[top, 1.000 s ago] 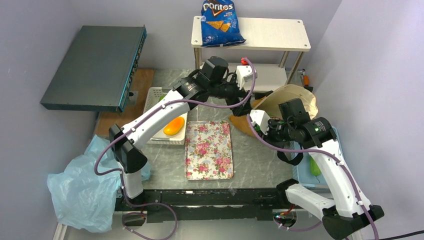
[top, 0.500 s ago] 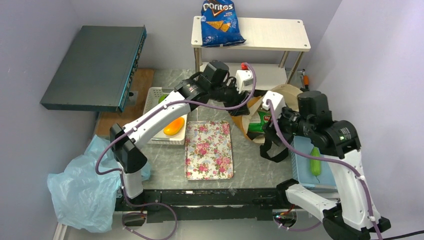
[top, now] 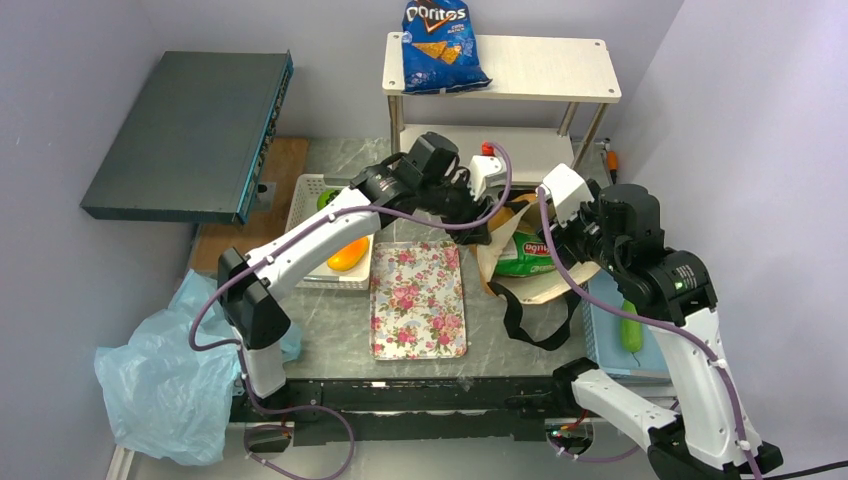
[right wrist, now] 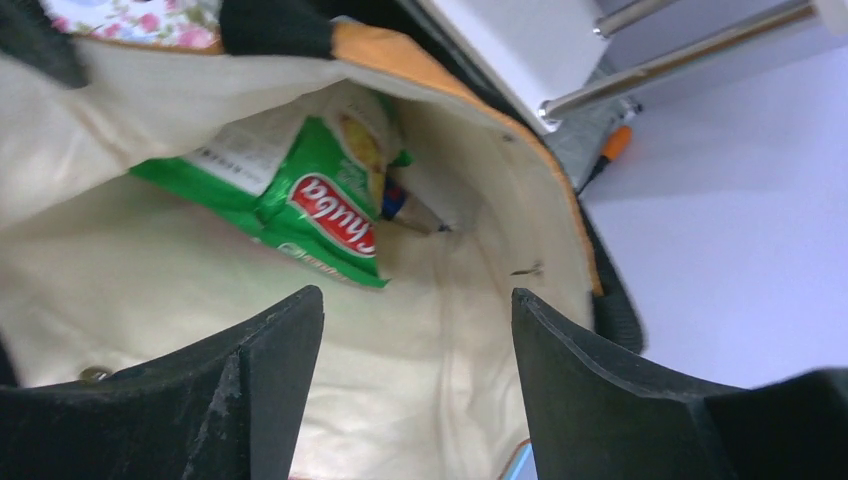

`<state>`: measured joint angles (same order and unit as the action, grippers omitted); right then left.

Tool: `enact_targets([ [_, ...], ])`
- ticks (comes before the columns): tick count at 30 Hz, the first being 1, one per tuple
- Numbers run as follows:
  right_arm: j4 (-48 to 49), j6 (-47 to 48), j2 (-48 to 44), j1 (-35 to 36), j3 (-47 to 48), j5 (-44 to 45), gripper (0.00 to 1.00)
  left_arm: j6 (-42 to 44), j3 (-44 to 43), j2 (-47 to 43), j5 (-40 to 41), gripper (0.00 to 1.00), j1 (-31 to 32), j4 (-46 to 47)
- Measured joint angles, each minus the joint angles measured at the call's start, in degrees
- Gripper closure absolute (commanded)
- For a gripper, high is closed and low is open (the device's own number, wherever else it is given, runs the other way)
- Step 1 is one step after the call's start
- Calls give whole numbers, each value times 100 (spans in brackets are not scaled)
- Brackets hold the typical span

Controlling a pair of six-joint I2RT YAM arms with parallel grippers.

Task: Untie the knot of the grocery bags and take out the mixed food

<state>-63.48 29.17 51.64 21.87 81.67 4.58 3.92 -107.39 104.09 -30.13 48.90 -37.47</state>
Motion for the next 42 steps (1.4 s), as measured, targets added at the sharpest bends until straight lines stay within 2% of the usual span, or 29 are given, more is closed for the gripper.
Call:
enact_targets([
  [3, 291, 66, 13, -2, -24, 313, 31, 52, 39, -70, -24, 23, 7, -11],
  [5, 411, 87, 20, -2, -24, 407, 33, 105, 173, -205, -138, 15, 20, 131],
  [9, 555, 83, 68, -2, -68, 444, 35, 70, 710, -791, -164, 12, 122, 688],
  [13, 660, 74, 59, -2, -337, 448, 36, 52, 763, -1121, 9, 14, 442, 1126],
  [16, 660, 57, 61, -2, -476, 444, 36, -70, 728, -1073, 221, 18, 636, 1233],
  [18, 671, 55, 52, -2, -518, 444, 36, -212, 595, -863, 393, 27, 673, 1161],
  [19, 684, 57, 39, -2, -544, 444, 36, -289, 509, -708, 492, 41, 669, 1091],
  [20, 704, 59, 24, -2, -570, 444, 36, -363, 472, -575, 579, 59, 660, 1043],
  [21, 713, 59, 2, -2, -605, 442, 36, -431, 472, -398, 669, 70, 651, 916],
  [25, 684, 74, -114, -2, -699, 236, 37, -682, 476, -157, 684, 100, 603, 713],
  [32, 590, 503, -896, -2, -1392, -1128, 45, -1421, 450, -149, -33, 100, 409, 769],
  [36, 544, 844, -957, 0, -1620, -1550, 45, -1797, 369, -144, -461, 100, 341, 868],
  [37, 540, 944, -909, 0, -1657, -1615, 43, -1899, 365, -144, -616, 100, 341, 946],
  [40, 476, 1231, -750, 0, -1707, -1816, 27, -2149, 367, -144, -1023, 100, 341, 1139],
  [42, 422, 1438, -656, 0, -1766, -1954, 21, -2205, 367, -144, -1250, 100, 341, 1200],
])
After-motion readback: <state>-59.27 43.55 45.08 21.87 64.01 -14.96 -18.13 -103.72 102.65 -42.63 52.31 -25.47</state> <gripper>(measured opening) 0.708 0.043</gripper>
